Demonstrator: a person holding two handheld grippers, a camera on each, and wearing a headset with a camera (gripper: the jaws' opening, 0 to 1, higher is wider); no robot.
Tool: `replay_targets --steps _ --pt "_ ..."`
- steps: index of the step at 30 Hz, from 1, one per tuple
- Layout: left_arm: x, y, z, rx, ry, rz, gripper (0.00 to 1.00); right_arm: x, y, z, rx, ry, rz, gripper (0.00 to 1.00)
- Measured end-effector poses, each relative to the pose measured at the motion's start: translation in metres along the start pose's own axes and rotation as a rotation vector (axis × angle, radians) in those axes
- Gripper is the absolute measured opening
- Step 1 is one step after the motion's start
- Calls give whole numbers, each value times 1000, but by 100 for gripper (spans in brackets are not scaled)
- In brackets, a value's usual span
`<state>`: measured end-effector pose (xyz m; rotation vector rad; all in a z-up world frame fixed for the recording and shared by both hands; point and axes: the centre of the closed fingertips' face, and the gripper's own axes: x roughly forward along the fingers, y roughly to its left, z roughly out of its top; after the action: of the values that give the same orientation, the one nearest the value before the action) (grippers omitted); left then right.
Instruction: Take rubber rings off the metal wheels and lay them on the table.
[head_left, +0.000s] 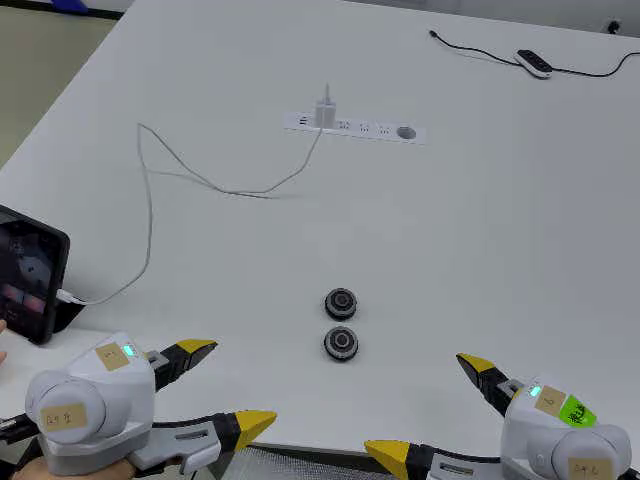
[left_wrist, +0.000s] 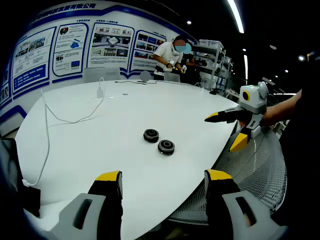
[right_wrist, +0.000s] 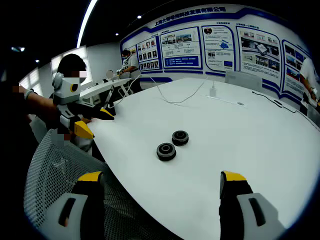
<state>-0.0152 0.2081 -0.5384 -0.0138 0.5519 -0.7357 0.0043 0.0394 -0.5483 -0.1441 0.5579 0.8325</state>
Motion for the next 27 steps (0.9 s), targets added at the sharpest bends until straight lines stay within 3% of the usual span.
replay_targets --steps 27 --pt "-1 -2 -1 2 4 0 67 1 2 0 -5 7 11 96"
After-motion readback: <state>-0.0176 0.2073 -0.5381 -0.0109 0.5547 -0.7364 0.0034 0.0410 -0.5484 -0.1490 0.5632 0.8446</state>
